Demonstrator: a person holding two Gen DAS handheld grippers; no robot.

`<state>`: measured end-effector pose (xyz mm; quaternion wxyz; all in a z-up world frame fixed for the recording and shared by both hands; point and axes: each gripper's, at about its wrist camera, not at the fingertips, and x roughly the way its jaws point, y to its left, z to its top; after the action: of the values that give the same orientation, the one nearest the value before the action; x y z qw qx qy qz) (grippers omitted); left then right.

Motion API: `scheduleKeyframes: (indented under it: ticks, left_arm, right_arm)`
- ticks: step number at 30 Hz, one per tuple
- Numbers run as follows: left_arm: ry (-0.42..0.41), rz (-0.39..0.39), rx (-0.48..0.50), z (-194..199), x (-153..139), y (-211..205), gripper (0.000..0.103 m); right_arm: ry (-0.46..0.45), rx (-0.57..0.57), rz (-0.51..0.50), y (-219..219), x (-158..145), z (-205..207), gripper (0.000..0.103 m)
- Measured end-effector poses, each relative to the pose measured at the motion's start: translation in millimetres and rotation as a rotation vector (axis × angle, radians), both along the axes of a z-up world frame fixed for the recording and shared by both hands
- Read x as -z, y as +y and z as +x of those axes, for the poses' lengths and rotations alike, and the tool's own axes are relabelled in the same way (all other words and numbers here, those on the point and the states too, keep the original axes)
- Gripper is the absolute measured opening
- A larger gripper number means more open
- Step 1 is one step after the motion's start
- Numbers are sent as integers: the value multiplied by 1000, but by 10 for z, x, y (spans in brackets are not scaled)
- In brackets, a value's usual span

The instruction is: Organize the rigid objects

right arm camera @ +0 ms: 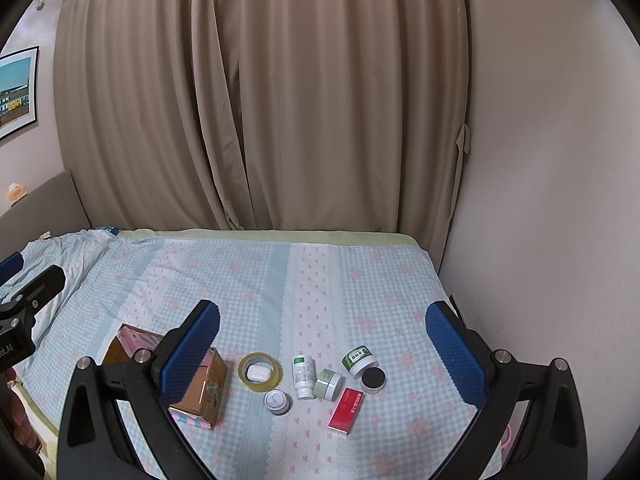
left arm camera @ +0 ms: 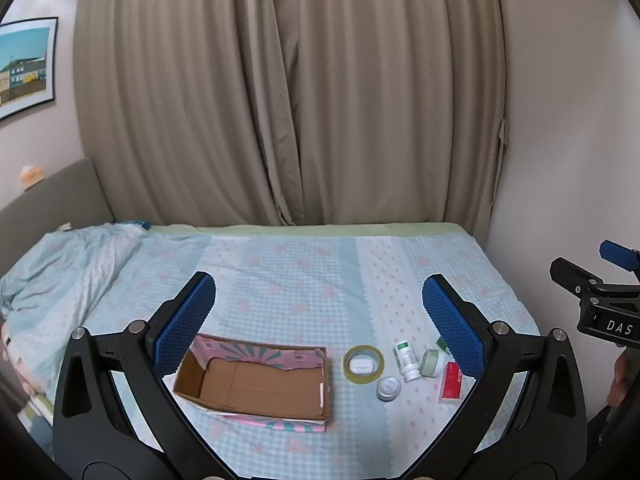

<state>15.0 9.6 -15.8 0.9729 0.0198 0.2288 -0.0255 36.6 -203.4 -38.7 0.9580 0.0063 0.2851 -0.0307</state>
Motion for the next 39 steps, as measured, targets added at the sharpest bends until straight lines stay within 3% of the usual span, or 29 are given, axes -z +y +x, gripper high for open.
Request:
scheduleKeyframes:
  ticks: [39]
  left_arm:
    - [12, -6, 5, 102, -42, -24, 103]
  right_arm:
    - [20, -10, 1, 22, -56, 76, 103]
